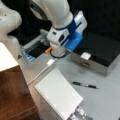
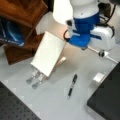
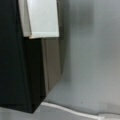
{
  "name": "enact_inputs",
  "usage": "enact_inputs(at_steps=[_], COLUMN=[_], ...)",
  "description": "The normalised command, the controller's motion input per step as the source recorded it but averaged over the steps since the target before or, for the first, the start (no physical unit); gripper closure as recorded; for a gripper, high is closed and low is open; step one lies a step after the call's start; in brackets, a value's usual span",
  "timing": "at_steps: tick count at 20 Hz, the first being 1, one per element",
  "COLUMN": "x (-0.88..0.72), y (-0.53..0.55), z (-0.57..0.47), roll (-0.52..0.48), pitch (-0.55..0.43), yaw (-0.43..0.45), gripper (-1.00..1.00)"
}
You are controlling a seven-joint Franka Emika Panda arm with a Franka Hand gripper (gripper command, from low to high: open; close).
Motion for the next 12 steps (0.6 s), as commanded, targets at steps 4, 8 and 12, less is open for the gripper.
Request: enact_inputs(at_steps=[4, 8, 12], x=[0.13, 0.13, 0.14], y=[0.12, 0.12, 0.10], z=[-0.26, -0.17, -0.09], roll=[0.352, 0.278, 0.230], pitch=[-0.017, -0.009, -0.045], yaw=[0.055, 0.038, 0.020], gripper=[-1.00, -1.00, -1.00])
